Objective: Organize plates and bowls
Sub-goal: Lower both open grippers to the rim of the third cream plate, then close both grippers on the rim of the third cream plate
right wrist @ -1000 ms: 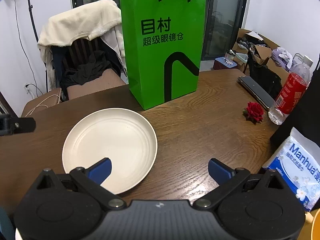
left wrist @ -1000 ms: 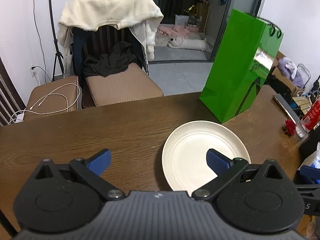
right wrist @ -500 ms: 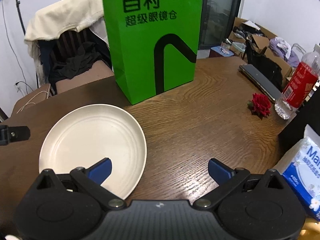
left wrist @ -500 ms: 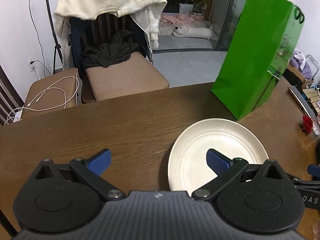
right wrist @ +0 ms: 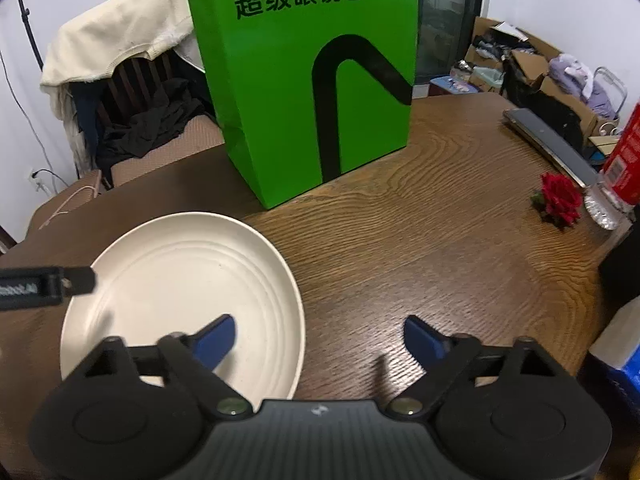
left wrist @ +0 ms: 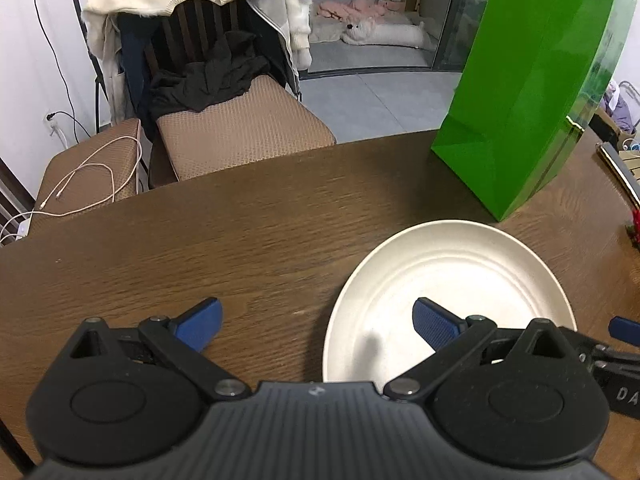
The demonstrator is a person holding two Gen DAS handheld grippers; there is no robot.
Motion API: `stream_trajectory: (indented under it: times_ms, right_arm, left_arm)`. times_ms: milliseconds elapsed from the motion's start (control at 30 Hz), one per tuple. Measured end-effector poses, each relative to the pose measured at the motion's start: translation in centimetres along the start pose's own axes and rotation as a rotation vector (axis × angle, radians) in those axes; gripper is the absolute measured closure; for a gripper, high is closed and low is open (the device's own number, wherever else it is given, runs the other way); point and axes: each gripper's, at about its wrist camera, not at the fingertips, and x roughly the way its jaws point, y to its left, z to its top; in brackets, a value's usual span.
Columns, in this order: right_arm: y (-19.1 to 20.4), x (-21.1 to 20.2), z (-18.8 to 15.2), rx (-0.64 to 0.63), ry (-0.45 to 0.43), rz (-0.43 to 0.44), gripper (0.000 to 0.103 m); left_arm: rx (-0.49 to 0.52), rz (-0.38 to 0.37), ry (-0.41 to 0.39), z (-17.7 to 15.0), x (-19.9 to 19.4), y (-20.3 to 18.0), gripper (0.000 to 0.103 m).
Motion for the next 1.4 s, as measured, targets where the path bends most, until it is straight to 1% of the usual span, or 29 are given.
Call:
stream_trajectory:
  times_ms: [100,133,233,300,400,467,567,700,800,833,900,933,967,1000,1067,1100,1133,1167,1233,1400]
  right_arm:
    - [-0.1,0.4,0.3,0.004,-0.004,0.006,0.020]
    - [-0.2,0.5,0.3,0.005,-0.006,0.006,0.024]
    - [-0.2,1.0,0.3,0.018,0.007,0.021,0.028]
    - [-0.2,1.3,0.2,0.017,0.013,0.027,0.029]
    - [0.0,1.6,0.0,0.020,0.018,0.038,0.030]
    - [0.1,1.9,-0.1,0.025,0.027,0.046,0.034]
    - [0.1,2.4,-0.2,0.034,0.044,0.052,0.039]
    - [0.2,2.6,-0.2,0.035,0.044,0.053,0.039]
    - [0.4,2.7,-0.2,0.032,0.039,0.052,0.042]
    - [0.3,2.6,-0.3,0.030,0.038,0.049,0.045]
    - [0.5,2.5,-0.3,0.022,0.037,0.041,0.052]
    - [0.5,2.5,-0.4,0.021,0.036,0.041,0.057]
    - [0.3,2.4,-0.3,0.023,0.036,0.043,0.061]
    - [0.2,2.4,-0.3,0.026,0.035,0.043,0.063]
    - [0.0,2.4,-0.4,0.033,0.033,0.051,0.066]
    - [0.0,2.3,-0.4,0.035,0.033,0.053,0.067]
    - [-0.1,2.3,-0.4,0.036,0.032,0.057,0.071]
    - [-0.1,2.3,-0.5,0.037,0.032,0.067,0.078]
    - [-0.1,2.2,-0.5,0.042,0.033,0.089,0.084]
    - [0.2,2.0,-0.9,0.039,0.018,0.082,0.086]
  left_arm:
    - [0.002,-0.005,0.009,-0.2,0.6,-0.1,0.000]
    - [0.003,-0.006,0.011,-0.2,0.8,-0.1,0.001]
    - [0.000,-0.012,0.021,-0.3,1.1,0.0,0.002]
    - [0.001,-0.021,0.028,-0.4,1.3,0.0,0.002]
    - [-0.002,-0.027,0.041,-0.5,1.7,0.0,0.008]
    - [-0.010,-0.036,0.052,-0.5,1.9,0.2,0.015]
    - [-0.011,-0.042,0.064,-0.5,2.3,0.3,0.020]
    - [-0.006,-0.039,0.058,-0.6,2.4,0.2,0.020]
    - [0.004,-0.039,0.051,-0.7,2.3,0.0,0.029]
    - [0.006,-0.040,0.050,-0.6,2.2,0.0,0.033]
    - [0.011,-0.043,0.045,-0.7,2.1,-0.1,0.040]
    - [0.017,-0.043,0.041,-0.7,2.1,-0.1,0.046]
    - [0.020,-0.048,0.039,-0.7,2.0,-0.1,0.050]
    - [0.021,-0.054,0.039,-0.7,2.0,-0.1,0.052]
    - [0.021,-0.071,0.039,-0.7,1.9,-0.3,0.063]
    - [0.022,-0.084,0.039,-0.7,1.9,-0.3,0.068]
    - [0.024,-0.101,0.040,-0.7,1.8,-0.4,0.076]
    - [0.027,-0.099,0.038,-0.7,1.7,-0.5,0.076]
    - [0.040,-0.091,0.027,-0.8,1.7,-0.7,0.078]
    - [0.033,-0.084,0.022,-0.9,1.6,-0.6,0.080]
